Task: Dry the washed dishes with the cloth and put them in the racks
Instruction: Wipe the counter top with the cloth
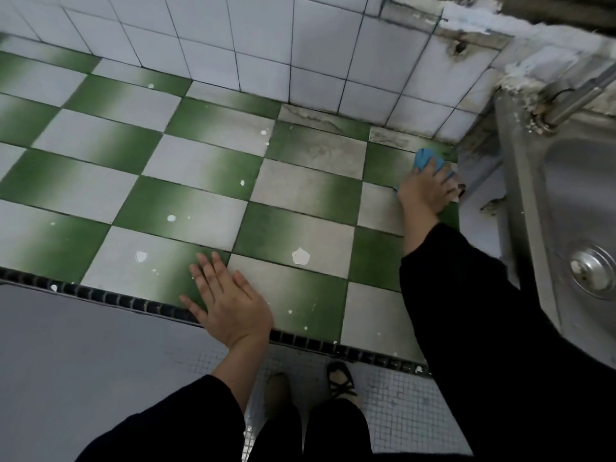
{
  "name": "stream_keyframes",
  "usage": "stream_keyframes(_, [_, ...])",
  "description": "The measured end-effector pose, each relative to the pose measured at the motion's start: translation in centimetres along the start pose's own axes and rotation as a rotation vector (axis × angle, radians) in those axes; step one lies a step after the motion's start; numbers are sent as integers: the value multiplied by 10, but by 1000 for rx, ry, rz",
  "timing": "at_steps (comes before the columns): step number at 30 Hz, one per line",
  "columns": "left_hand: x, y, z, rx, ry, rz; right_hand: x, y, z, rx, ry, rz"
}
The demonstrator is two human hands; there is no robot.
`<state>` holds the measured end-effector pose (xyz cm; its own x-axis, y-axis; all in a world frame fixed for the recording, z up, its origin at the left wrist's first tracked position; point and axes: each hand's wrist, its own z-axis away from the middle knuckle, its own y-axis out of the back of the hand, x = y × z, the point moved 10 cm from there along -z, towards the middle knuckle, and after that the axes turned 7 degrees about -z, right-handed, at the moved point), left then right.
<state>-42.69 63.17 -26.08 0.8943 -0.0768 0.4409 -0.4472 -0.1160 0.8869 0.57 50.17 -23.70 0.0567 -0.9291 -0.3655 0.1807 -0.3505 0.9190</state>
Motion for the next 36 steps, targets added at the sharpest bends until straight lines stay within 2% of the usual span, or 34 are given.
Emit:
stream_keyframes(2, [0, 1, 0, 5, -2, -2, -39, -16, -10, -80, 100, 22])
stream_keyframes(5, [2, 1, -1, -3, -15, -23, -104, -44, 10, -169, 349, 85])
stream_keyframes(10, [4, 0, -3, -52, -24, -46, -195, -97, 129, -330, 974, 230])
stream_keyframes(14, [0, 4, -4, -76, 3, 22, -186, -116, 233, -518, 1390, 303])
stream_keyframes(17, [-1, 14, -6, -104, -17, 92, -151, -111, 278, -599, 1529, 272])
stream_keyframes(19, [10, 21, -10, -137, -131, 91, -127, -110, 295, -629, 1566, 286])
stream_keyframes(21, [30, 19, -8, -256, -310, 160, -107, -103, 306, -599, 1581, 257])
stream_keyframes(24, [56, 8, 1, -505, -514, 274, -81, -82, 295, -459, 1439, 96])
stream_keyframes(27, [63, -8, 11, -661, -639, 123, -53, -67, 276, -373, 1207, 34])
stream_keyframes(30, [63, -16, 28, -773, -700, 20, -33, -63, 276, -360, 1089, 46])
stream_keyframes(36, [76, -14, 68, -789, -849, -260, 16, -45, 273, -240, 903, 85])
